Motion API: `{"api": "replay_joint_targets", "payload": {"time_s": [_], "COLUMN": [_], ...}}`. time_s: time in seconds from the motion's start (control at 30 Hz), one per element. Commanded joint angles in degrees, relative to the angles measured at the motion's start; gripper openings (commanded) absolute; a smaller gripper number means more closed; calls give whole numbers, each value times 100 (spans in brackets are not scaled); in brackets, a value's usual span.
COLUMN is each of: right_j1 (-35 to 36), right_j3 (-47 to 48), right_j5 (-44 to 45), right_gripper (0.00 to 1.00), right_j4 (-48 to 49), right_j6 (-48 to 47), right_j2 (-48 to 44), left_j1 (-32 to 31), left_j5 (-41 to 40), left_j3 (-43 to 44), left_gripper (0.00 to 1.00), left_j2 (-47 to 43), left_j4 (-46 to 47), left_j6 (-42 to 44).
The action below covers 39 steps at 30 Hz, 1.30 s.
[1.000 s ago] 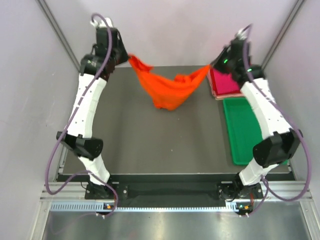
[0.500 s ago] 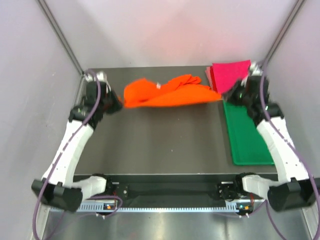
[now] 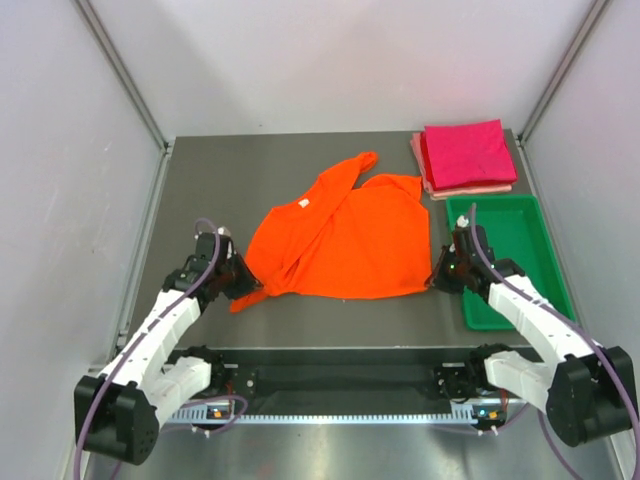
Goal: Fold and stack the t-shirts
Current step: Flatten the tshirt out
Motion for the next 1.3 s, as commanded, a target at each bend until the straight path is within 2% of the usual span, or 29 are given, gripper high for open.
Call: {"api": "replay_joint_targets", "payload": {"time_s": [0.0, 0.13, 0.17, 0.27, 0.47, 0.5, 0.57, 0.63, 0.77, 0.9, 1.13, 1.27], "right_j1": [82, 82, 82, 73, 73, 73, 82, 82, 73, 82, 73, 73], "right_j3": [48, -49, -66, -58, -128, -137, -163, -189, -216, -207, -181, -49], "right_j5": [402, 526, 691, 1104, 1299, 1282, 1159, 1045, 913, 842, 772, 964], "right_gripper": [0, 0, 0, 0, 0, 0, 0, 0, 0, 0, 1, 15], "right_j4": [147, 121, 95, -28, -134, -134, -99, -29, 86, 156, 95, -247], "right_j6": [112, 182, 191, 235, 235, 235, 226, 226, 209, 173, 173, 287], "right_j2": [33, -64, -90, -196, -600, -653, -697, -697, -688, -644, -653, -644], "left_j1": [-1, 7, 7, 7, 7, 7, 7, 7, 7, 7, 7, 7], "left_j5": [335, -225, -810, -1963, -2634, -2670, -2645, -2705, -2846, -2522, -2600, -2653], "left_j3": [147, 410, 480, 516, 218, 174, 112, 112, -142, -512, -617, -697], "left_gripper": [12, 32, 33, 32, 24, 22, 18, 18, 22, 26, 31, 32], "left_j2": [16, -10, -27, -36, 7, 34, 130, 166, 183, 288, 675, 851], "left_j4": [399, -119, -347, -638, -1122, -1296, -1377, -1508, -1465, -938, -727, -507], "left_j6": [27, 150, 142, -367, -1553, -1859, -1941, -2047, -2222, -2223, -2100, -2003]}}
